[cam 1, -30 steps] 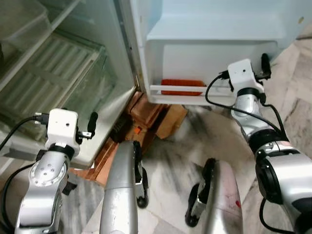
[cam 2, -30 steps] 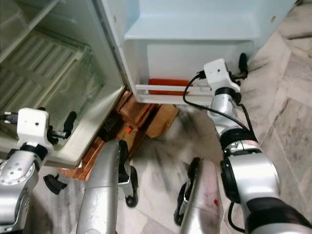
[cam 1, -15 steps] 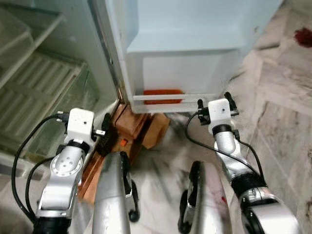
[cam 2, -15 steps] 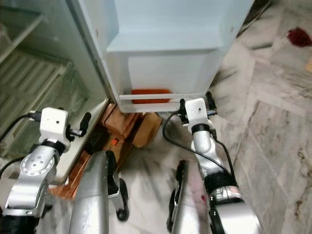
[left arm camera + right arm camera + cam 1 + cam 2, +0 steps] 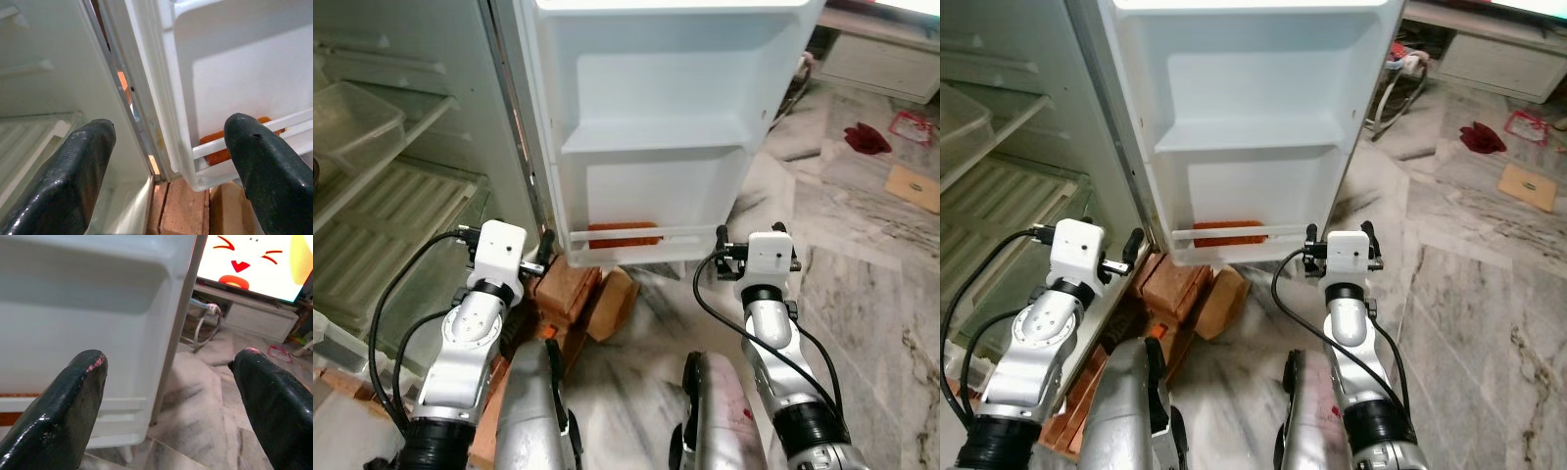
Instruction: Restocking fridge
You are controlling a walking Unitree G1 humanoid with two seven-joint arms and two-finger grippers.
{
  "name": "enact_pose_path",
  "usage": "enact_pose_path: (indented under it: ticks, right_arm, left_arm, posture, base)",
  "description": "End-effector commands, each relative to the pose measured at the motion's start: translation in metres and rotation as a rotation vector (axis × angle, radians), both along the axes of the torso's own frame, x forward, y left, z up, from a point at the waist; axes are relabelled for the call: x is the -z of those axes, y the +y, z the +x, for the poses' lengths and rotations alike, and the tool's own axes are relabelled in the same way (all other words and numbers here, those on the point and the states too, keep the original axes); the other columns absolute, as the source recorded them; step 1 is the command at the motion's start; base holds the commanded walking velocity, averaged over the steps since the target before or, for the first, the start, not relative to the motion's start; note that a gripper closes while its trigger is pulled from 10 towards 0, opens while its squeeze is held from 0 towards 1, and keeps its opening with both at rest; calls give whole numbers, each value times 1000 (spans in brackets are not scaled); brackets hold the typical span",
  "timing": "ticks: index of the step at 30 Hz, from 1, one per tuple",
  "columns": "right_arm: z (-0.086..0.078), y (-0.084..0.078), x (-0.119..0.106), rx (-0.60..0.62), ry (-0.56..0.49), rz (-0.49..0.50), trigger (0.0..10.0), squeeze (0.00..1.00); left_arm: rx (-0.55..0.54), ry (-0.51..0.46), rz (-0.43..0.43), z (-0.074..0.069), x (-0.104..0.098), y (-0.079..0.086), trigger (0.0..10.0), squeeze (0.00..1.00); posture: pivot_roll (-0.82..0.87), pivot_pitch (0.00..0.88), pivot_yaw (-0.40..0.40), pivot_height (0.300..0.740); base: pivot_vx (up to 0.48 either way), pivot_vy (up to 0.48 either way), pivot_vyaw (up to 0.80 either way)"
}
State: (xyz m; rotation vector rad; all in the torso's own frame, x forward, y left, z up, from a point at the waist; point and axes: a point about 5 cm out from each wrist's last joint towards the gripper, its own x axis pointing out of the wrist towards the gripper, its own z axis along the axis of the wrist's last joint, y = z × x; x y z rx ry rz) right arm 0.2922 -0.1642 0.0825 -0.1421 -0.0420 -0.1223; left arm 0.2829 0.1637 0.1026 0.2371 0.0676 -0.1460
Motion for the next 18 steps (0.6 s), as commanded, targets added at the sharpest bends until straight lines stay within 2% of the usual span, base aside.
enact_pose_path:
  ticks: [1, 7, 11, 12, 18]
  right_arm:
    - [-3, -2, -4, -3, -9, 9, 10000, 0]
    - [-12, -4, -8, 6, -12, 36, 10000, 0]
    - [-15, -2, -11, -6, -11, 50, 10000, 0]
    - [-14, -1, -11, 2, 4, 77, 10000, 0]
    - [-12, 1, -12, -2, 10, 80, 10000, 0]
  left_arm:
    - [0, 3, 6, -2, 4, 2, 10000, 0]
    - [35, -14, -7, -3, 4, 2, 10000, 0]
    - [46, -34, -1, 1, 3, -2, 10000, 0]
    - [54, -43, -10, 2, 1, -5, 10000, 0]
    - [70, -47, -14, 3, 1, -9, 10000, 0]
  posture:
    - [31, 0, -10, 561]
    - [24, 0, -4, 561]
    - [19, 0, -4, 561]
    - [18, 0, -3, 561]
    - [13, 0, 3, 561]
  base:
    - [0, 0, 0]
    - [0, 0, 0]
    - [0, 0, 0]
    - [0, -307, 0]
    - [0, -325, -529]
